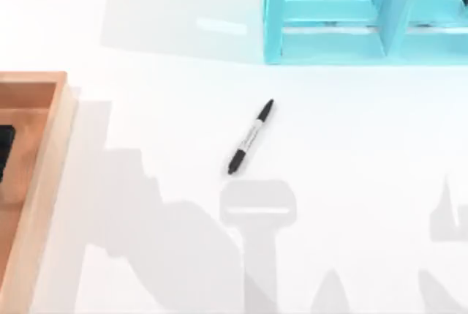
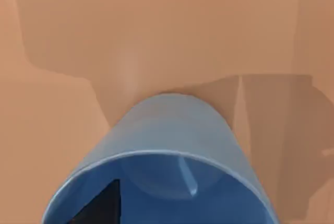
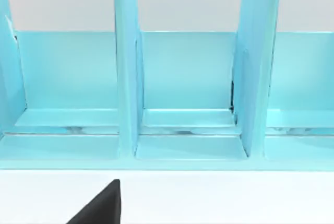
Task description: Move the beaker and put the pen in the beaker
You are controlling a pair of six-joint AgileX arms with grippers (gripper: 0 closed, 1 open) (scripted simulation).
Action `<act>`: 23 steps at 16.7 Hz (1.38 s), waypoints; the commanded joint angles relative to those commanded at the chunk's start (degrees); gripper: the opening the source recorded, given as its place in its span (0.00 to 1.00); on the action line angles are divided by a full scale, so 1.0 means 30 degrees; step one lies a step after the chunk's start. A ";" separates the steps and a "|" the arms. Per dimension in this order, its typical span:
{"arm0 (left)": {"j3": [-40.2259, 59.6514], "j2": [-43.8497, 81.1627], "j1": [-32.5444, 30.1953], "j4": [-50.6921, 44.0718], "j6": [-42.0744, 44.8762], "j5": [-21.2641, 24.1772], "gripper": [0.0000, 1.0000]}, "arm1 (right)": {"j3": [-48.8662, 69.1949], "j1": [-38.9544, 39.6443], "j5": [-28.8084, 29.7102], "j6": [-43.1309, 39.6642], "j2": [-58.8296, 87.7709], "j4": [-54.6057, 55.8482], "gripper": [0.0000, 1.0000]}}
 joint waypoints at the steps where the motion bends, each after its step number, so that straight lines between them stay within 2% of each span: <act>1: -0.0384 0.0218 0.0023 0.0427 0.0016 0.0000 1.00 | 0.0000 0.0000 0.0000 0.0000 0.0000 0.0000 1.00; 6: -0.0618 0.0398 0.0035 0.0687 0.0033 0.0005 1.00 | 0.0000 0.0000 0.0000 0.0000 0.0000 0.0000 1.00; 19: -0.0618 0.0398 0.0035 0.0687 0.0033 0.0005 0.02 | 0.0000 0.0000 0.0000 0.0000 0.0000 0.0000 1.00; 23: -0.0618 0.0398 0.0035 0.0687 0.0033 0.0005 0.00 | 0.0000 0.0000 0.0000 0.0000 0.0000 0.0000 1.00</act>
